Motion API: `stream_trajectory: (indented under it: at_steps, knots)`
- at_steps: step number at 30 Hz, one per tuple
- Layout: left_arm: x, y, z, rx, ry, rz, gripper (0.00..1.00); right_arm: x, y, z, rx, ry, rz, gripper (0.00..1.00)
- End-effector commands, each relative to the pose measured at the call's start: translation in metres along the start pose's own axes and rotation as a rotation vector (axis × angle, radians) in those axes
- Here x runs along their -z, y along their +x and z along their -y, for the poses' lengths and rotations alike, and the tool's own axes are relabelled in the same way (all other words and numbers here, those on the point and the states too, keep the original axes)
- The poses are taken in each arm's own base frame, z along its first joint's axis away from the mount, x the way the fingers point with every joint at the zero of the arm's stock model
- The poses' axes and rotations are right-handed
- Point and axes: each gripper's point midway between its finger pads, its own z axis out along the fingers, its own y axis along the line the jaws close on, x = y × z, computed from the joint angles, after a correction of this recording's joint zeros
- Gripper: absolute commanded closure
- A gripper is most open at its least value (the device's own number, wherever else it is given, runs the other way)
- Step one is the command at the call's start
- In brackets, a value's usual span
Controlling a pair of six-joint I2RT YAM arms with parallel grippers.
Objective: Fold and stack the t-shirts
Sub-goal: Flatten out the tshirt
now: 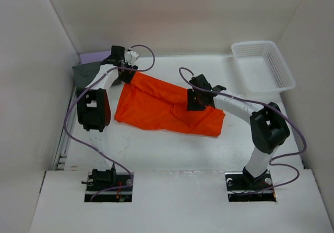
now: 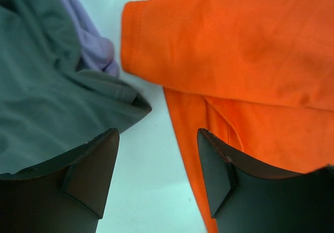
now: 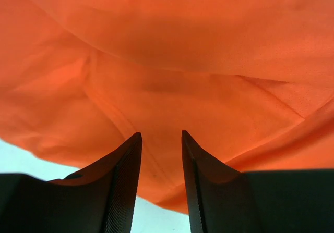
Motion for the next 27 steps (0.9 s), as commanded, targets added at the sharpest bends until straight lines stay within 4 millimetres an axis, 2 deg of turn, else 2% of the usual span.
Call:
stream_trajectory:
  at_steps: [1, 8, 14, 18, 24, 27]
  knots:
    - [-0.004, -0.034, -0.02, 0.004, -0.059, 0.086, 0.4, -0.006, 0.001, 0.0, 0.035, 0.017, 0.02, 0.58]
    - [-0.042, -0.014, -0.013, 0.021, -0.023, 0.015, 0.39, -0.013, 0.019, 0.002, 0.056, 0.03, -0.027, 0.51]
    - [-0.058, -0.006, -0.007, 0.013, 0.001, -0.003, 0.43, -0.005, 0.032, 0.003, 0.074, 0.034, -0.046, 0.49]
    - [-0.065, 0.002, -0.004, 0.01, 0.013, -0.025, 0.61, 0.0, 0.044, -0.003, 0.099, 0.018, -0.061, 0.45]
    - [-0.068, 0.017, -0.003, 0.004, 0.023, -0.059, 0.88, -0.011, 0.062, 0.003, 0.117, 0.044, -0.115, 0.43]
    - [-0.062, 0.016, -0.004, -0.002, 0.016, -0.05, 0.95, -0.015, 0.069, 0.008, 0.116, 0.063, -0.137, 0.53]
